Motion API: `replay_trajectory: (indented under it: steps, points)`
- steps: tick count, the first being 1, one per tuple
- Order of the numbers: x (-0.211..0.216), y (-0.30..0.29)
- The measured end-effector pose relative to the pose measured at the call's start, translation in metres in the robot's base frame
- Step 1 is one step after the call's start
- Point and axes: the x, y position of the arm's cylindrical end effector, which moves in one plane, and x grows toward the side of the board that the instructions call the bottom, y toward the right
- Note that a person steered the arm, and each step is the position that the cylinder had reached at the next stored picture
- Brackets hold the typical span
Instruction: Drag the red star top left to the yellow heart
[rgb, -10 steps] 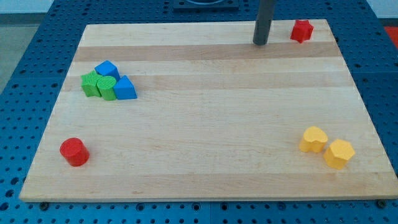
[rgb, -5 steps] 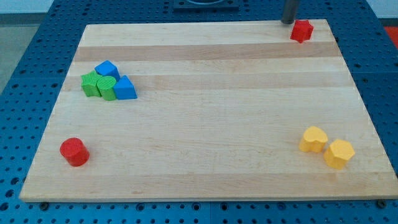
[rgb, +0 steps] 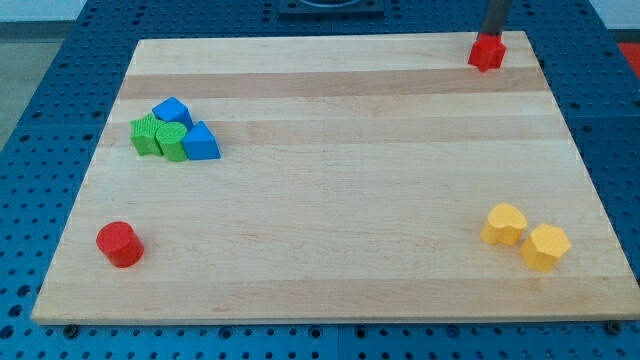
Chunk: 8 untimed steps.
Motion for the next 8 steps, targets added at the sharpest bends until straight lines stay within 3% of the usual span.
replay_trajectory:
  steps: [4, 6, 8]
  points:
    - [0.067, -0.003]
    - [0.080, -0.035]
    - [0.126, -0.035]
